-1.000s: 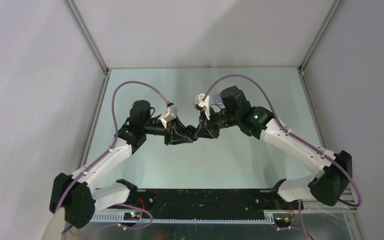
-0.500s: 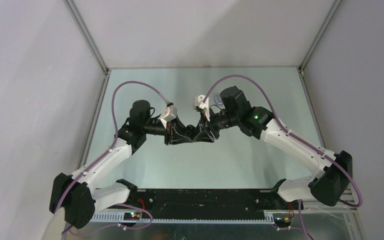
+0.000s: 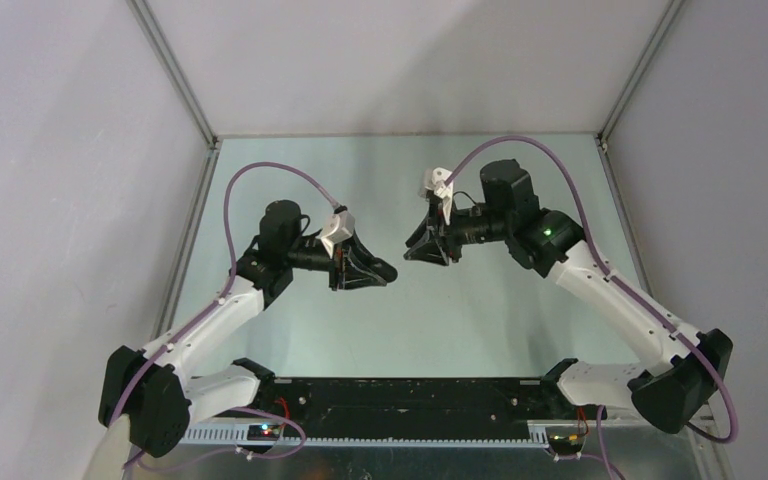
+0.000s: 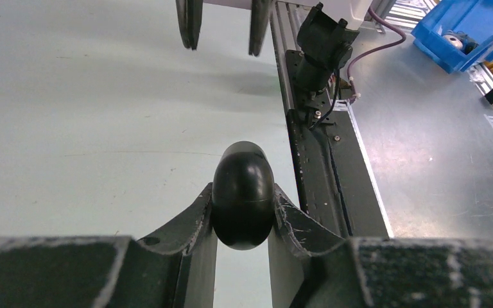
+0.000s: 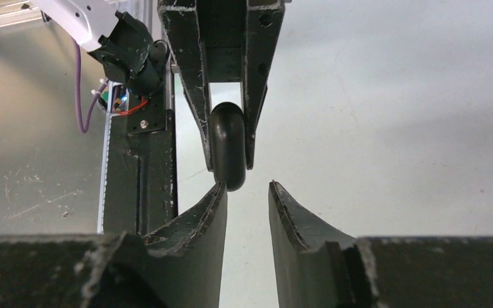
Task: Insert the wireless bluetooth earbuds into the charging case
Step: Place the earbud in the charging case, then place the charging case at the center of the board.
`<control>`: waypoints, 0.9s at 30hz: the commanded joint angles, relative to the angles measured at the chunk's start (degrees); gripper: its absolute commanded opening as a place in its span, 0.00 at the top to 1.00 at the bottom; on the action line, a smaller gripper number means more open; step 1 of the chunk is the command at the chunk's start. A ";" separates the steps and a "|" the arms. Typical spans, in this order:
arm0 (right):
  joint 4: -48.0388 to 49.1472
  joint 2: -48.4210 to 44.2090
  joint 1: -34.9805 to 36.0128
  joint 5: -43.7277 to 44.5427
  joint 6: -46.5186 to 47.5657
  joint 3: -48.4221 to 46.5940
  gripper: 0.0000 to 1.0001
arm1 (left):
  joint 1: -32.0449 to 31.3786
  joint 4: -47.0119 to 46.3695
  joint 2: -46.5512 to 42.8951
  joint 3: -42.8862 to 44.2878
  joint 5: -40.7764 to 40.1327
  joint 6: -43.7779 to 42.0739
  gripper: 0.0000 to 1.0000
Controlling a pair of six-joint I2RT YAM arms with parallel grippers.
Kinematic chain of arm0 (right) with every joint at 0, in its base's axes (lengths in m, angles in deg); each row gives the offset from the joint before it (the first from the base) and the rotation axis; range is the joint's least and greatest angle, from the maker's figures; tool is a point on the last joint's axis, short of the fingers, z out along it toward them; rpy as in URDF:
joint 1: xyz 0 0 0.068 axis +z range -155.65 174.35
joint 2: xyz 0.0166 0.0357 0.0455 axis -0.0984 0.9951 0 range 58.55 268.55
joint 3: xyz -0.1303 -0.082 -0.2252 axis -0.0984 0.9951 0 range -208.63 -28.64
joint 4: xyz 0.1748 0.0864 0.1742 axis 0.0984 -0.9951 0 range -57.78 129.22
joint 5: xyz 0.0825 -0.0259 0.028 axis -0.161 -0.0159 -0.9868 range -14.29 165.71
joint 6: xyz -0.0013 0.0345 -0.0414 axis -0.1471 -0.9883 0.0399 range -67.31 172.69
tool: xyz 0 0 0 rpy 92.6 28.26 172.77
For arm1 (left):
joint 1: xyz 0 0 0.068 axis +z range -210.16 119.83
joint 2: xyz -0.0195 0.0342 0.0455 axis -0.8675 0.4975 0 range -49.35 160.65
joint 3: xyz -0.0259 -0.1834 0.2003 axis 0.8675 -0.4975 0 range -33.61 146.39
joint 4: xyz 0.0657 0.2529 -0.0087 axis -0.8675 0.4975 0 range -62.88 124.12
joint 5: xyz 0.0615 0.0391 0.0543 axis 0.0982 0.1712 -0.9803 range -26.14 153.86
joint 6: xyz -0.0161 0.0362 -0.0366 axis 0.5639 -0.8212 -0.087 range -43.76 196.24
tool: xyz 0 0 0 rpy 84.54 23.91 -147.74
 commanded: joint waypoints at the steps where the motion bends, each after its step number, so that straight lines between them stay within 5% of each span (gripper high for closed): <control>1: 3.43 -1.06 -1.09 -3.06 -1.32 1.16 0.67 | -0.28 -1.65 -1.15 1.47 1.55 -1.19 1.00; 10: 2.21 3.01 2.22 -2.88 1.67 1.19 0.65 | -0.28 -1.39 -1.39 1.54 1.70 -1.45 1.00; 17: 0.58 5.07 7.10 2.94 5.93 1.17 0.40 | -0.30 -1.10 -1.78 1.67 1.79 -1.50 1.00; 27: -0.05 6.79 7.20 3.92 7.69 1.21 0.41 | -0.29 -0.89 -1.99 1.82 2.28 -1.59 1.00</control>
